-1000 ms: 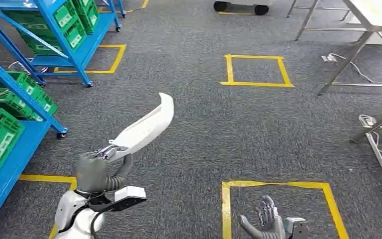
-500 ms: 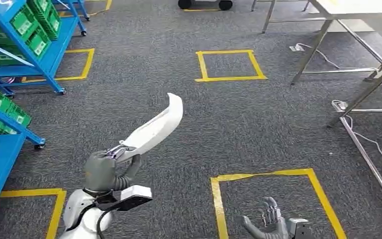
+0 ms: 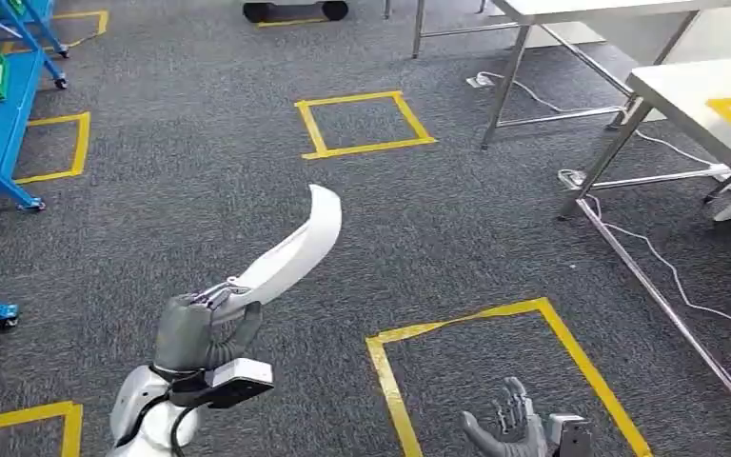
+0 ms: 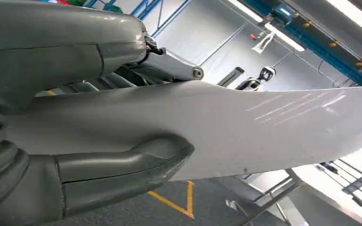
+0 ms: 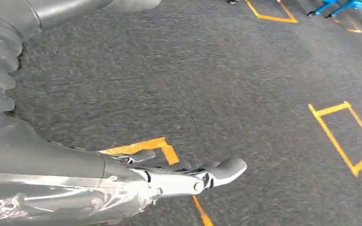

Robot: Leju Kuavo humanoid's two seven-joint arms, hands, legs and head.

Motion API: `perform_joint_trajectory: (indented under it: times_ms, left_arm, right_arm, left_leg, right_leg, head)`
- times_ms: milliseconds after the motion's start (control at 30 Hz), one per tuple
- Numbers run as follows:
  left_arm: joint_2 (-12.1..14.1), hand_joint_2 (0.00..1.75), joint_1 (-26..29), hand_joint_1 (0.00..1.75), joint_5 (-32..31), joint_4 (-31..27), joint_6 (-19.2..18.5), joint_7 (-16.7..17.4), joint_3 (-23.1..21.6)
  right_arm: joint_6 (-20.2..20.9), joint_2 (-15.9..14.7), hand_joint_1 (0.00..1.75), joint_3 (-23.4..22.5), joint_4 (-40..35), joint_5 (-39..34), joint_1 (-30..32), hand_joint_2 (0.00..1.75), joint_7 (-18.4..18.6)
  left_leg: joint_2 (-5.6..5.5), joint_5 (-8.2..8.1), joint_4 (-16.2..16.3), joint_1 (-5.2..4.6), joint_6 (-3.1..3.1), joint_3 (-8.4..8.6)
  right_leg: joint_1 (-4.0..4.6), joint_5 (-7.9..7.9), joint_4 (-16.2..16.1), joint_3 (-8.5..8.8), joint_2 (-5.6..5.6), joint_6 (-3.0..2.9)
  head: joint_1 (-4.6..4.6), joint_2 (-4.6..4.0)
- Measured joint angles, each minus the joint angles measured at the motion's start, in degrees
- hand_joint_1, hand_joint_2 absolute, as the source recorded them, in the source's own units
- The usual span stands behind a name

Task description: Take the parts from the cabinet and place them on the table.

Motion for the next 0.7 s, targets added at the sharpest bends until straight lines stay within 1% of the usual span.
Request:
perform_joint_trajectory:
  times_ms: [33,67,100,133,167,200,233,267,300,333,367,400,433,467,500,533,567,600,633,667,700]
  left_arm:
    - [0.0,1.75,-0.03,1.75,0.0,-0.13,-0.06,-0.11,0.04]
    - [-0.02,1.75,-0.08,1.75,0.0,-0.26,-0.15,-0.11,0.09]
    - [-0.04,1.75,-0.05,1.75,0.0,-0.33,-0.22,-0.17,0.07]
    - [-0.04,1.75,0.01,1.75,0.0,-0.42,-0.24,-0.31,0.15]
    - [0.0,1.75,0.07,1.75,0.0,-0.39,-0.46,-0.35,0.31]
    - [0.02,1.75,0.09,1.75,0.0,-0.39,-0.63,-0.44,0.46]
    - [0.02,1.75,0.11,1.75,-0.02,-0.39,-0.83,-0.48,0.57]
    - [0.02,1.75,0.12,1.75,-0.02,-0.39,-1.01,-0.57,0.68]
    - [0.02,1.75,0.11,1.75,-0.02,-0.39,-1.18,-0.63,0.74]
    - [0.0,1.75,0.11,1.75,-0.04,-0.41,-1.4,-0.74,0.79]
    - [-0.04,1.75,0.1,1.75,-0.09,-0.44,-1.62,-0.89,0.76]
    - [-0.07,1.75,0.1,1.75,-0.15,-0.52,-1.73,-0.98,0.76]
    - [-0.07,1.75,0.02,1.75,-0.2,-0.59,-1.79,-1.11,0.83]
    - [-0.09,1.75,0.02,1.75,-0.28,-0.59,-1.9,-1.16,0.85]
    - [-0.15,1.75,0.03,1.75,-0.44,-0.59,-2.1,-1.2,0.85]
    - [-0.22,1.75,-0.01,1.75,-0.52,-0.61,-2.16,-1.25,0.85]
    - [-0.39,1.75,0.0,1.75,-0.63,-0.92,-2.25,-1.27,0.87]
    - [-0.42,1.75,-0.15,1.75,-0.63,-0.98,-2.25,-1.33,0.85]
    - [-0.42,1.75,-0.19,1.75,-0.61,-1.07,-2.25,-1.4,0.85]
    - [-0.37,1.75,-0.05,1.75,-0.63,-1.07,-2.34,-1.4,0.85]
    - [-0.33,1.75,0.15,1.75,-0.63,-1.07,-2.38,-1.4,0.94]
  right_arm:
    - [0.0,0.0,0.0,-0.02,0.48,0.0,0.1,1.75,0.0]
    - [0.0,0.02,0.0,-0.07,0.74,0.02,0.15,1.75,0.0]
    - [0.04,0.02,0.0,-0.07,0.92,0.07,-0.03,1.75,0.0]
    - [0.04,0.02,0.0,-0.07,1.14,0.07,-0.41,1.75,0.0]
    - [0.04,0.02,0.0,-0.07,1.46,0.07,-0.8,1.75,0.0]
    - [0.04,0.02,0.0,-0.07,1.77,0.07,-1.06,1.75,0.0]
    - [0.04,0.02,0.0,-0.09,2.01,0.04,-1.09,1.75,0.0]
    - [0.04,0.02,0.0,-0.11,2.21,0.04,-1.03,1.75,0.0]
    - [0.04,0.02,0.0,-0.13,2.38,0.04,-1.01,1.75,0.0]
    - [0.02,0.02,0.0,-0.15,2.53,0.02,-1.06,1.75,0.0]
    - [0.02,0.02,0.0,-0.15,2.62,-0.02,-1.17,1.75,0.0]
    - [0.0,0.02,0.0,-0.15,2.69,-0.07,-1.4,1.75,0.0]
    - [-0.02,0.02,0.0,-0.15,2.79,-0.09,-1.66,1.75,0.0]
    - [-0.02,0.02,0.0,-0.17,2.84,-0.15,-1.8,1.75,0.0]
    - [-0.02,0.0,0.0,-0.17,2.91,-0.2,-1.81,1.75,0.0]
    - [-0.04,0.0,0.0,-0.17,2.99,-0.22,-1.79,1.75,0.0]
    - [-0.04,0.02,0.0,-0.2,2.99,-0.22,-1.69,1.75,0.0]
    - [-0.07,0.0,0.0,-0.22,3.01,-0.22,-1.75,1.75,-0.09]
    - [-0.15,0.0,0.0,-0.24,3.06,-0.26,-2.05,1.75,-0.09]
    - [-0.17,0.0,0.0,-0.24,3.12,-0.31,-2.36,1.75,-0.09]
    - [-0.17,0.0,0.0,-0.24,3.17,-0.31,-2.5,1.75,-0.07]
  left_leg:
    - [0.64,0.2,-0.17,0.05,0.49,0.17]
    - [1.31,0.28,-0.45,0.27,0.96,0.38]
    - [1.76,0.1,-0.48,0.19,1.4,0.52]
    - [2.43,-0.07,-0.47,0.01,1.67,0.65]
    - [3.18,-0.2,-0.47,-0.15,1.82,0.77]
    - [4.0,-0.35,-0.45,-0.26,1.88,0.86]
    - [4.69,-0.5,-0.45,-0.34,1.91,1.02]
    - [5.32,-0.74,-0.45,-0.4,1.88,1.28]
    - [5.88,-1.03,-0.44,-0.42,1.8,1.64]
    - [6.48,-1.39,-0.44,-0.44,1.66,2.14]
    - [7.04,-1.82,-0.44,-0.46,1.48,2.75]
    - [7.45,-2.24,-0.45,-0.69,1.15,3.13]
    - [7.77,-2.58,-0.37,-1.0,0.74,3.2]
    - [8.13,-2.61,-0.44,-0.97,0.51,3.31]
    - [8.63,-2.7,-0.63,-0.83,0.23,3.5]
    - [9.3,-2.96,-0.87,-0.72,-0.16,3.87]
    - [8.6,-3.43,-0.71,-0.39,-0.72,4.26]
    - [6.1,-3.81,0.78,-0.35,-0.84,3.84]
    - [4.71,-5.16,4.24,-0.35,-0.92,1.92]
    - [4.15,-7.03,9.1,-0.34,-1.03,-1.07]
    - [3.92,-8.59,14.27,-0.34,-1.16,-4.56]
  right_leg:
    - [-0.09,0.08,-0.17,-0.64,0.52,0.42]
    - [-0.02,-0.2,0.36,-0.62,-1.25,0.53]
    - [0.25,-1.5,2.26,-1.46,-4.29,0.81]
    - [0.16,-3.64,5.97,-3.36,-5.83,1.08]
    - [0.06,-5.88,10.76,-5.75,-6.51,1.23]
    - [-0.07,-7.79,15.87,-8.41,-6.82,1.35]
    - [-0.15,-8.18,18.49,-9.89,-6.91,1.42]
    - [-0.17,-7.11,18.0,-9.79,-6.91,1.41]
    - [-0.17,-5.03,15.13,-8.27,-7.02,1.32]
    - [-0.15,-2.31,9.93,-5.58,-7.5,1.15]
    - [-0.04,0.14,4.2,-2.46,-8.85,0.94]
    - [0.52,-0.09,1.09,-0.75,-12.15,0.7]
    - [0.55,-0.13,0.85,-0.21,-11.28,0.12]
    - [0.75,-0.24,0.97,-0.42,-10.67,-0.07]
    - [0.96,-0.43,1.06,-0.59,-10.21,-0.39]
    - [1.06,-0.49,0.8,-0.51,-9.47,-0.77]
    - [0.41,-0.41,0.12,0.43,-8.61,-1.15]
    - [0.4,-0.6,-0.11,1.02,-8.08,-1.42]
    - [0.29,-0.85,-0.12,1.33,-7.56,-1.79]
    - [0.25,-1.17,-0.13,1.58,-6.8,-2.1]
    - [0.26,-1.51,-0.13,1.86,-5.97,-2.25]
  head:
    - [0.0,0.0]
    - [0.04,0.0]
    - [0.53,0.0]
    - [0.68,0.0]
    - [0.65,0.0]
    - [0.68,0.0]
    - [0.68,0.0]
    - [0.63,0.0]
    - [0.7,0.0]
    - [0.65,0.0]
    - [0.7,0.0]
    - [0.76,0.0]
    - [0.61,0.0]
    - [0.66,0.0]
    - [0.63,0.0]
    - [0.72,0.0]
    - [0.63,0.0]
    - [0.41,0.0]
    - [0.28,-0.02]
    - [0.02,0.0]
    - [-0.04,0.0]
